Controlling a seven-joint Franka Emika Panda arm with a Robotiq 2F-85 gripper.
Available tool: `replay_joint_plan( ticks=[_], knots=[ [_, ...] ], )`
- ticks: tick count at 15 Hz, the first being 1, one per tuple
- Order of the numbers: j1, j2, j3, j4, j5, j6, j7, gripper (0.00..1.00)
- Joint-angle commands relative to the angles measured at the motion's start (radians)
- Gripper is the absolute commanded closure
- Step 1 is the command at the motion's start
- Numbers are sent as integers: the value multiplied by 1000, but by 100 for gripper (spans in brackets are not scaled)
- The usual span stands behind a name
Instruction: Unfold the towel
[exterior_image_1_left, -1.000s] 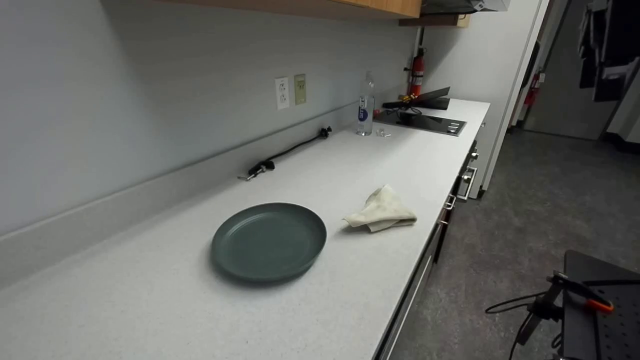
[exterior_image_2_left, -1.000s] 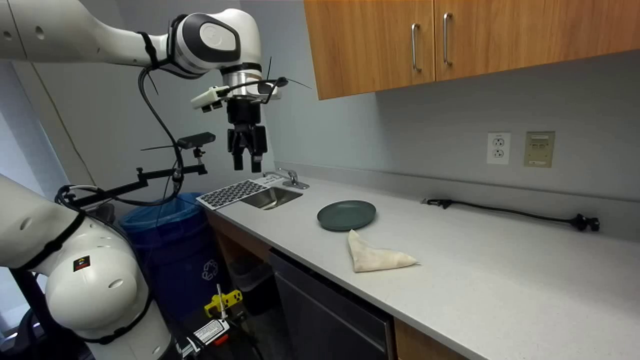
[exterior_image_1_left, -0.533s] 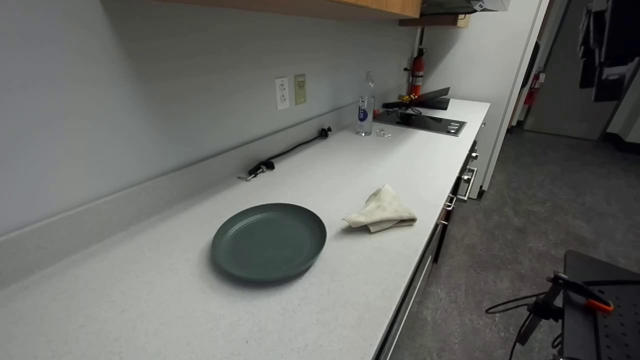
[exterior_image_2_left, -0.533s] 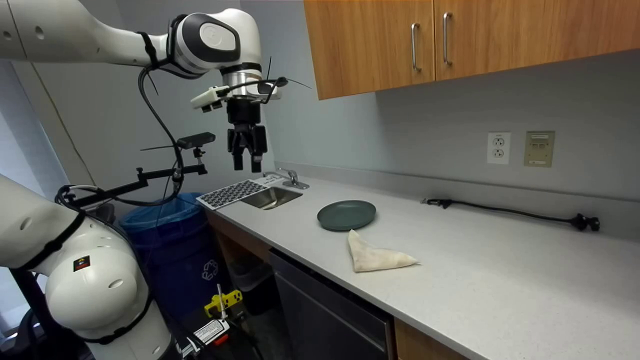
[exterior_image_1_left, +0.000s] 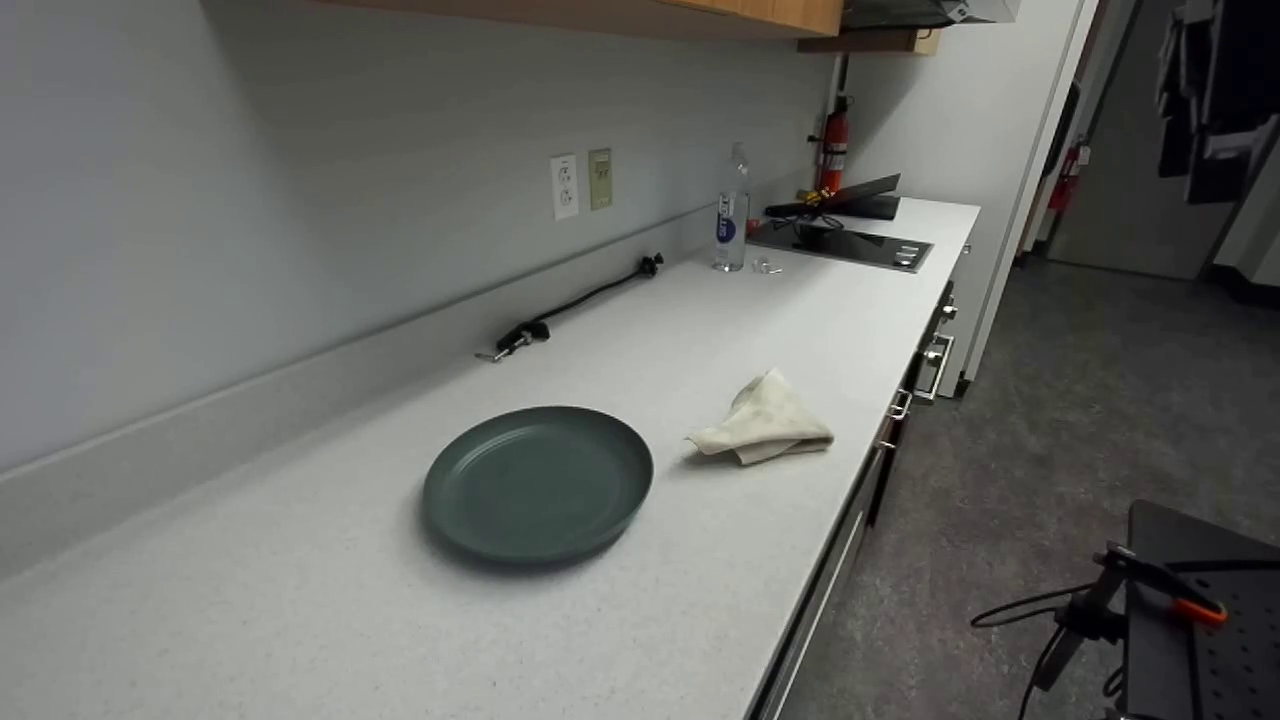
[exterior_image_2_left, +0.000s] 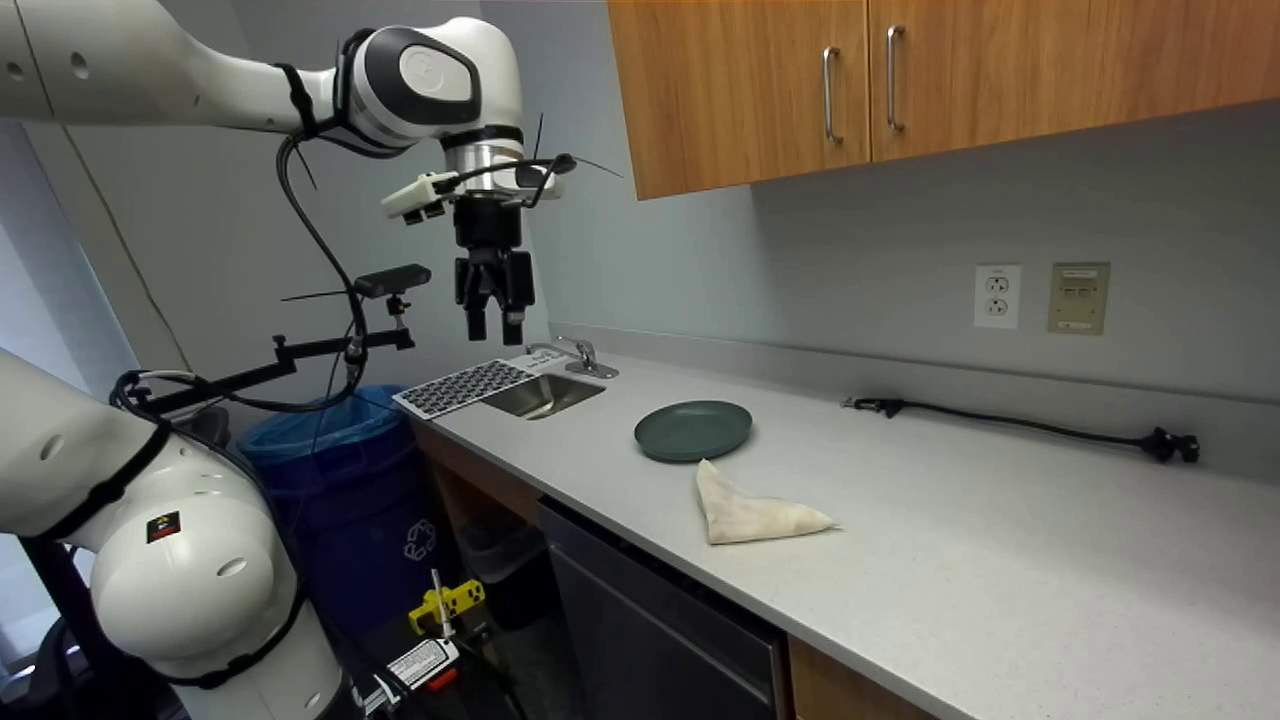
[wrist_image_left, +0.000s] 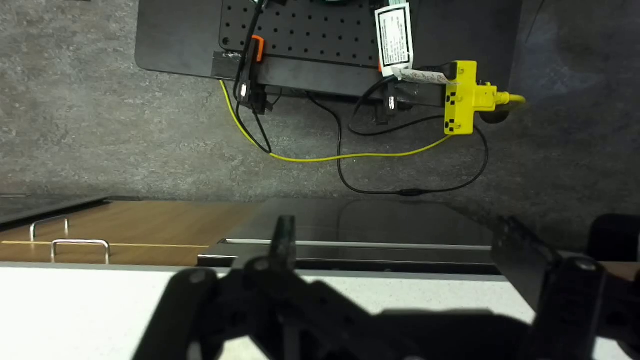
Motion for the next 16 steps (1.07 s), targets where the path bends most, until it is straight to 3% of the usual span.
replay_joint_plan(
  ticks=[1,16],
  knots=[
    [3,1,-2,3,-1,-3,1,0],
    [3,1,-2,3,-1,-3,1,0]
  ],
)
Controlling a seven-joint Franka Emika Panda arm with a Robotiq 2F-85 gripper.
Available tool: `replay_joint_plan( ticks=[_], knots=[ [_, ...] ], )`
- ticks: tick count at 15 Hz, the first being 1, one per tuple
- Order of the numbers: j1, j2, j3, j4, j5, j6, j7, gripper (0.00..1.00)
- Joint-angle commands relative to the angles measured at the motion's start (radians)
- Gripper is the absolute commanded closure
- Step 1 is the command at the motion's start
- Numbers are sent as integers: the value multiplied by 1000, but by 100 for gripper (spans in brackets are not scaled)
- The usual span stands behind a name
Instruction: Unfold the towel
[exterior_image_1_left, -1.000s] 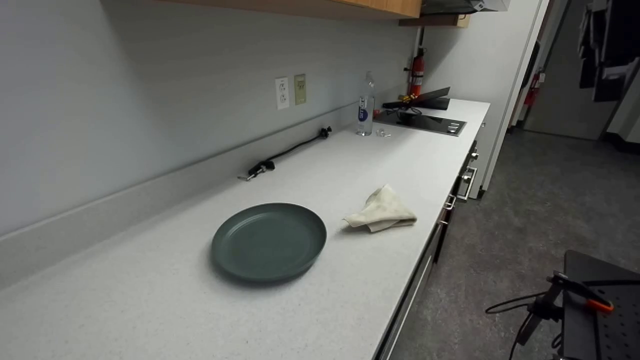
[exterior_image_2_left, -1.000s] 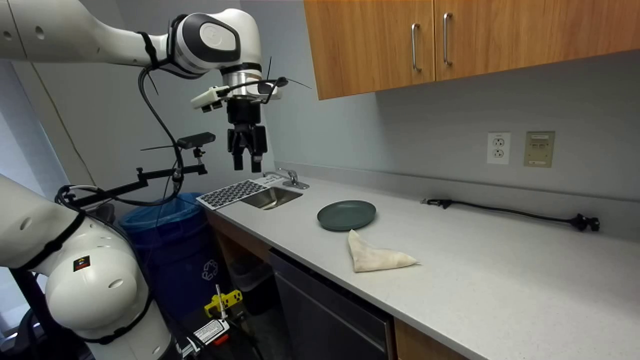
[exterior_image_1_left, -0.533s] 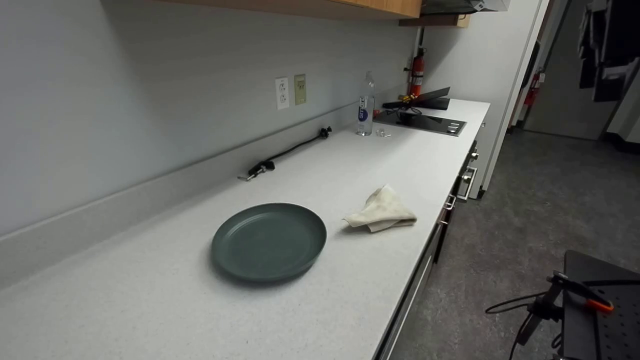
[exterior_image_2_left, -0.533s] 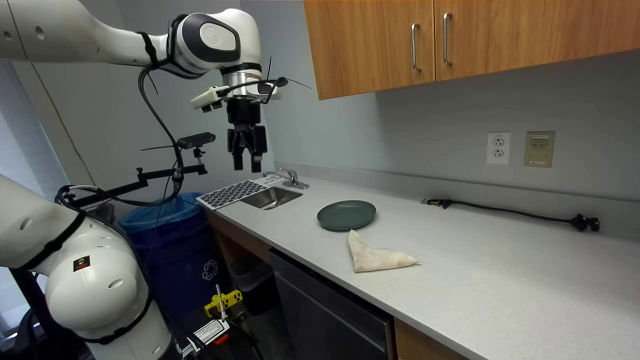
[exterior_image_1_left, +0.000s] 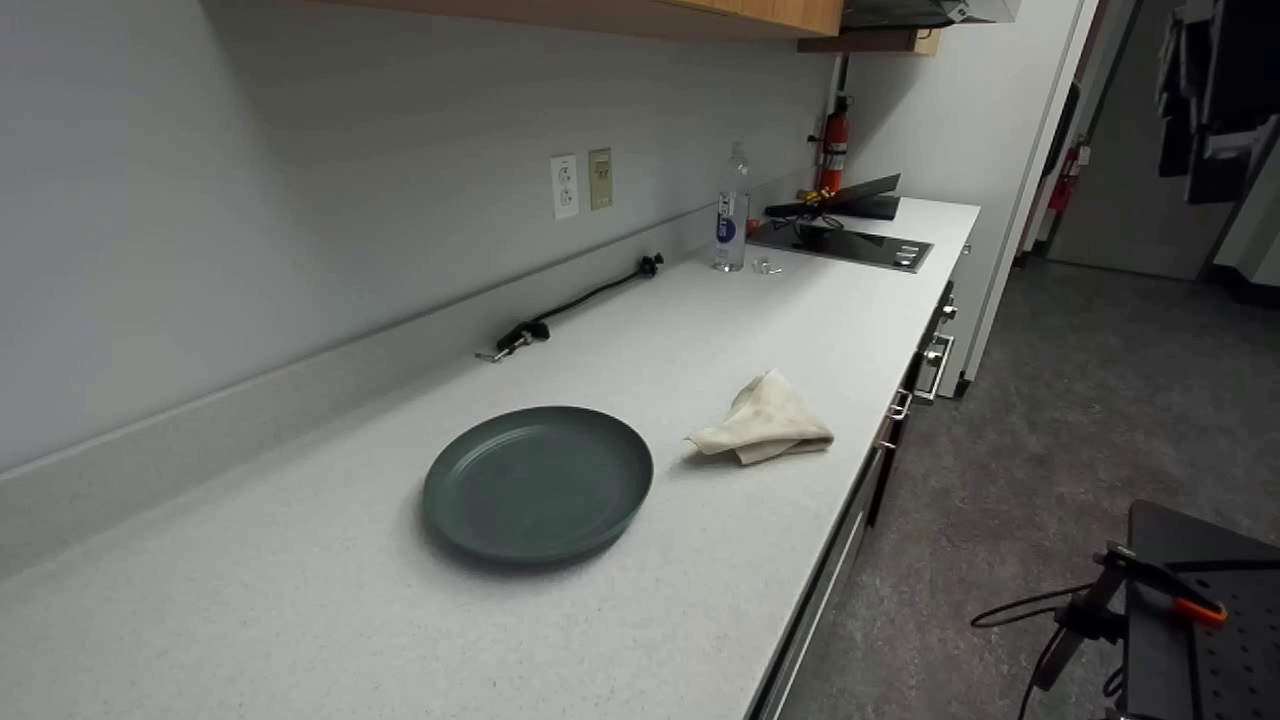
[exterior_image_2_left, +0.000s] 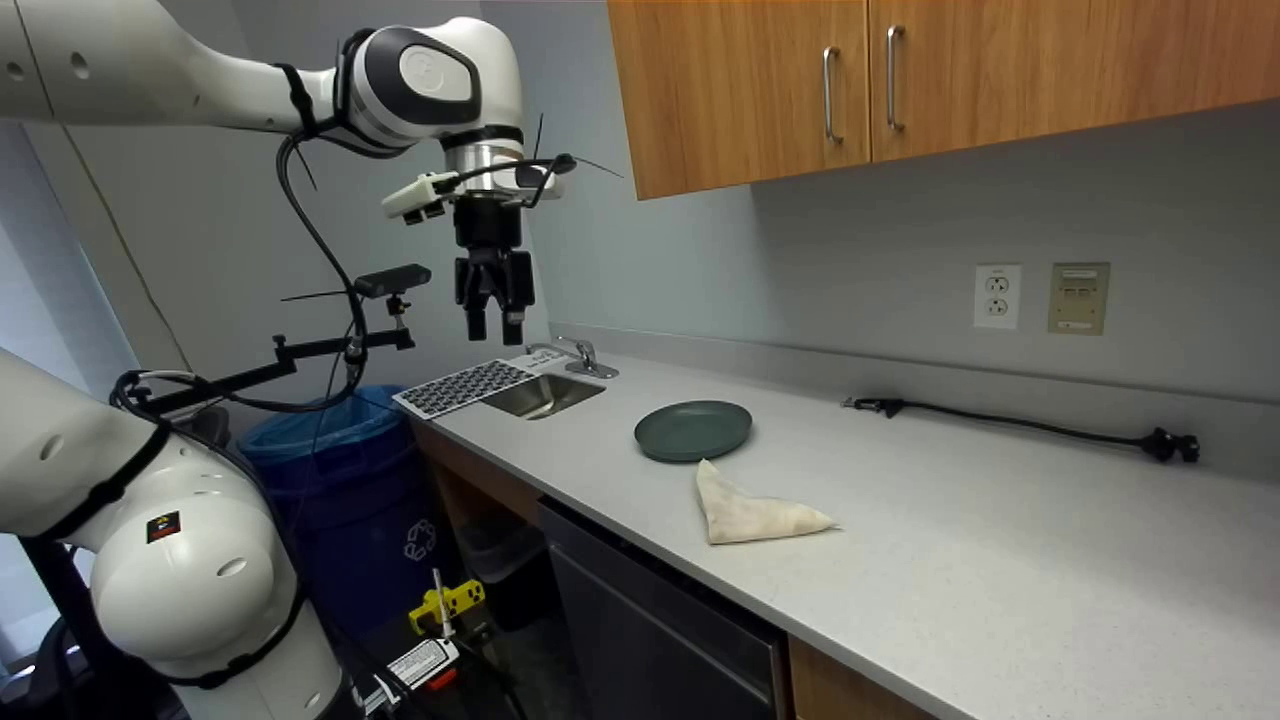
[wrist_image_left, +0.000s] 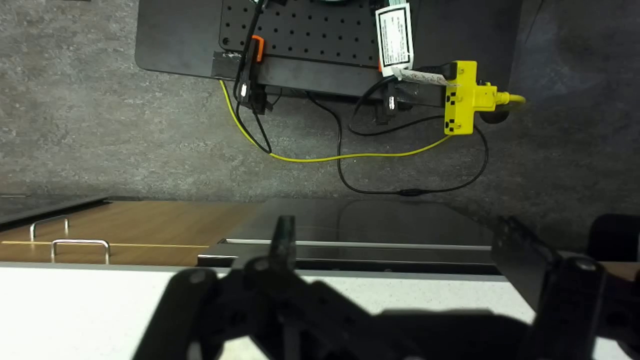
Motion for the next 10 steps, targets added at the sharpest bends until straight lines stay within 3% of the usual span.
replay_joint_plan(
  ticks=[1,10],
  knots=[
    [3,1,-2,3,-1,-3,1,0],
    [-5,29,-39,23,-58,35,-58,0]
  ],
)
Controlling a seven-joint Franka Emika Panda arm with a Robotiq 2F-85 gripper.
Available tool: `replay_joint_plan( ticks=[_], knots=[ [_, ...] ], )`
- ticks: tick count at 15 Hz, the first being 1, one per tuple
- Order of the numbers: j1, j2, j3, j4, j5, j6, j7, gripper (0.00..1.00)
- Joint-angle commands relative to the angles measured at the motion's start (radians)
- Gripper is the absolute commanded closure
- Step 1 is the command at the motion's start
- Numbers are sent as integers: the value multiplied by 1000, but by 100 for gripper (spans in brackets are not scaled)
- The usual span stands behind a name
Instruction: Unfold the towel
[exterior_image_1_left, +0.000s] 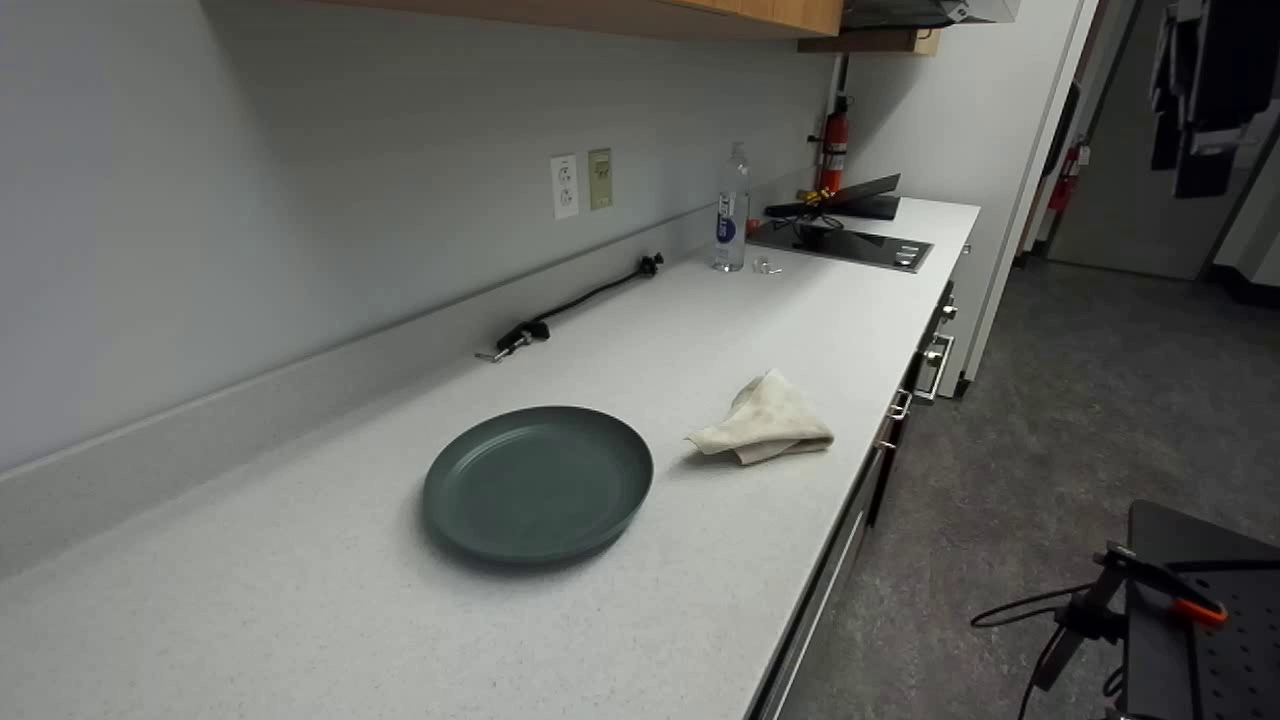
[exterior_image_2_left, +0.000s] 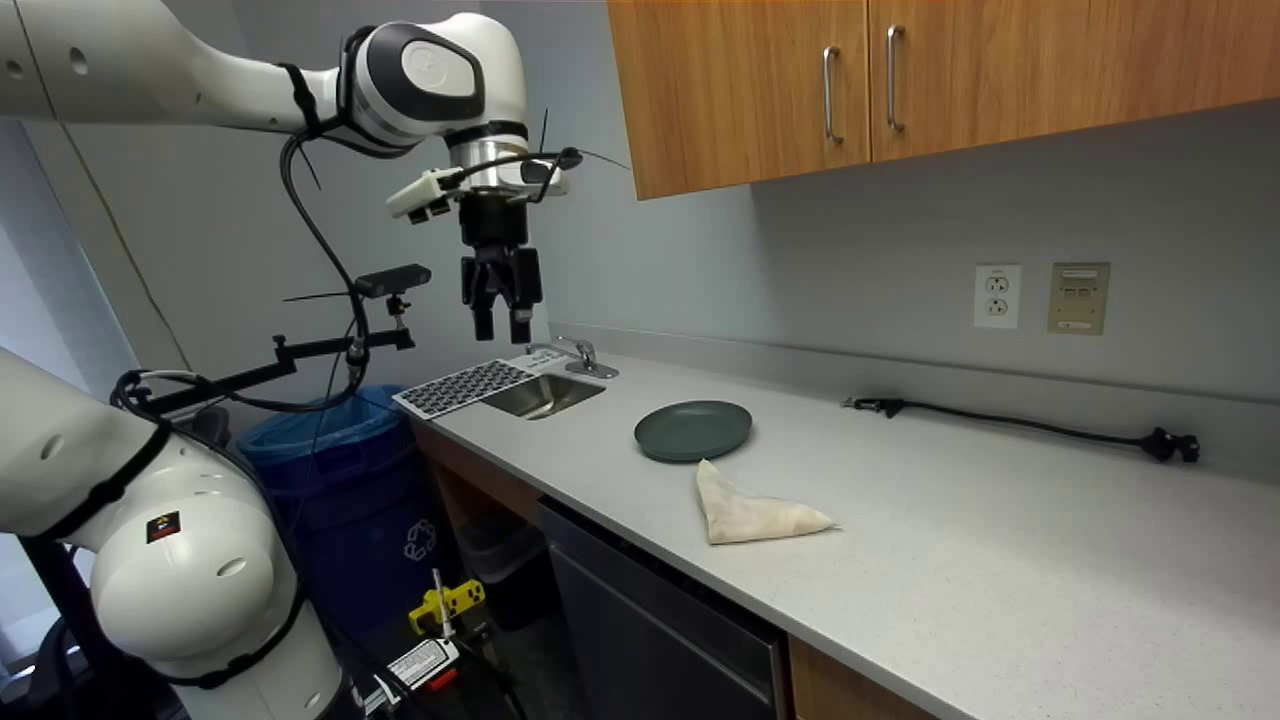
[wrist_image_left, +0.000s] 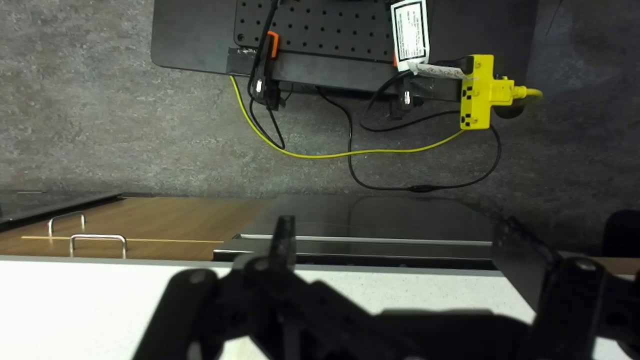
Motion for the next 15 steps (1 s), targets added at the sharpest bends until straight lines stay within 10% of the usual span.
replay_joint_plan(
  ticks=[1,15],
  knots=[
    [-6,34,-28,19,-35,42,-62,0],
    [-15,330,-42,63,-150,425,-93,0]
  ],
)
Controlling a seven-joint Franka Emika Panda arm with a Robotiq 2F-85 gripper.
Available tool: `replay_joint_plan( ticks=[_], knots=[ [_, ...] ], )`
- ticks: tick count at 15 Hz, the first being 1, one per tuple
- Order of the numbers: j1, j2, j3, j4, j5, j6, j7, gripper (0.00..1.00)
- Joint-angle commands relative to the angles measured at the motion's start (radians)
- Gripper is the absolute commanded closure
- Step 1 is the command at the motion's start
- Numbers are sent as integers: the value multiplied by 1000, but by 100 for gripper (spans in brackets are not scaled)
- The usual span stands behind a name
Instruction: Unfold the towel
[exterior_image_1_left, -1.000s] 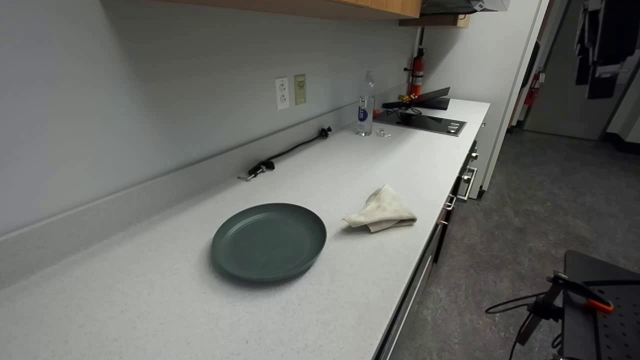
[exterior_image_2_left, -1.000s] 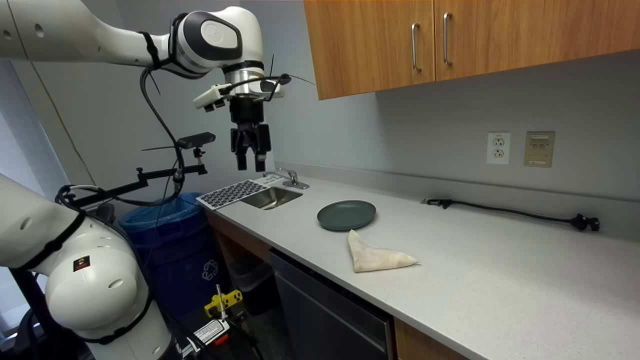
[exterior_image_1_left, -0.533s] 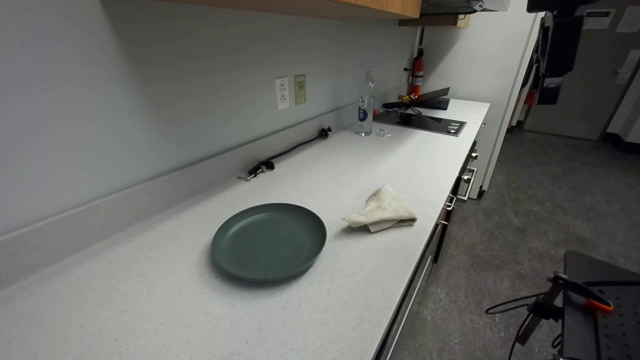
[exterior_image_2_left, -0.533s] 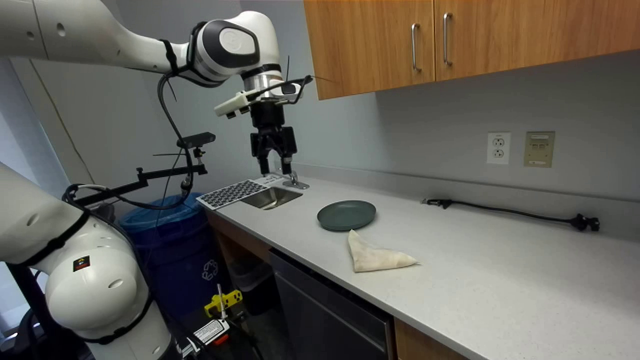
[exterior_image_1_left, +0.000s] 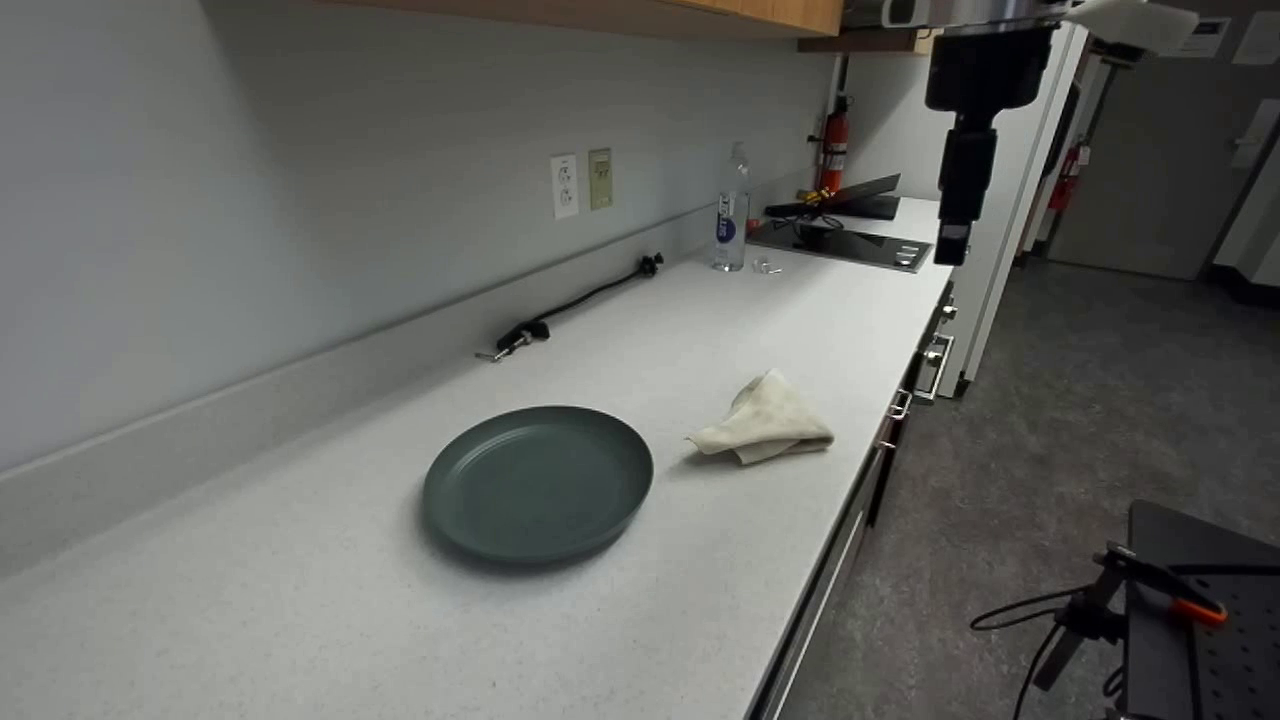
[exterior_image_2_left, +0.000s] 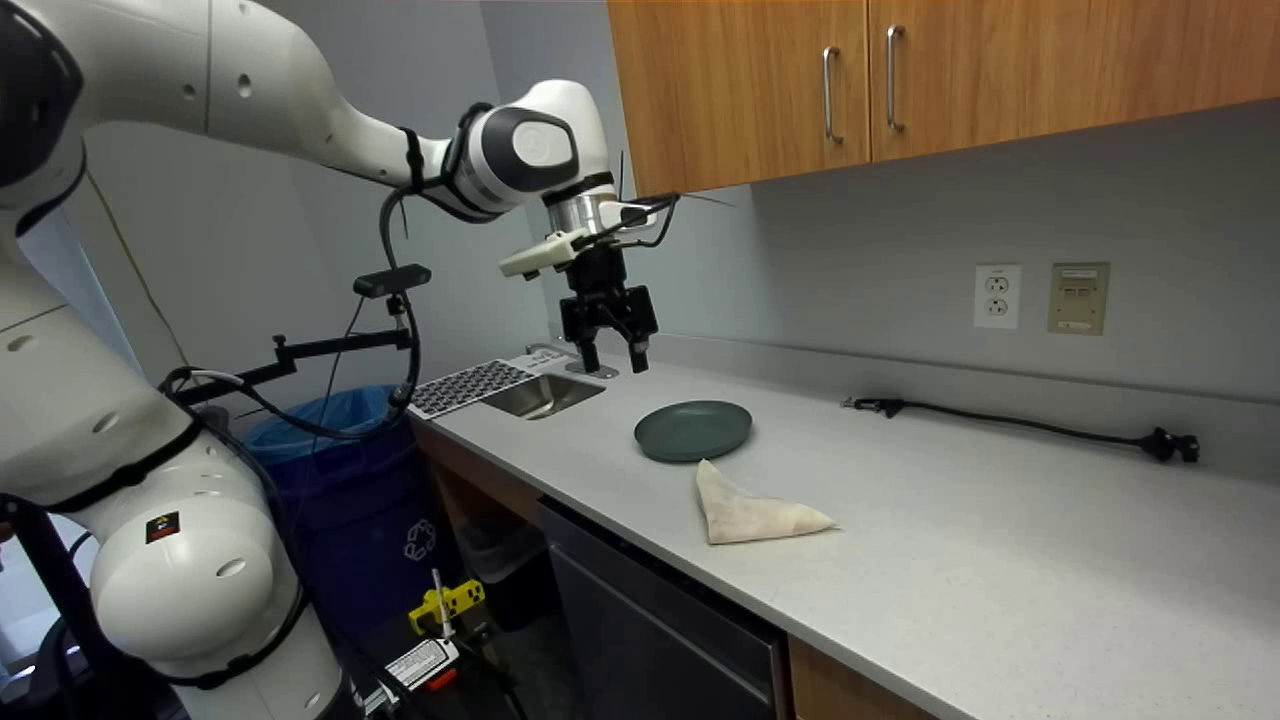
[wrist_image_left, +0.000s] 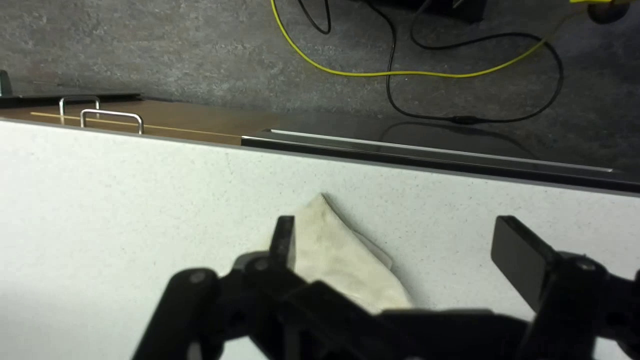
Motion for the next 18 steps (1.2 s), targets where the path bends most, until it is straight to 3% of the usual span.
replay_joint_plan(
  ticks=[1,10,18],
  knots=[
    [-8,23,9,9,-7,12,0,0],
    [-24,36,-10,-7,8,46,16,0],
    [-38,222,-42,85,80,236,-29,0]
  ],
)
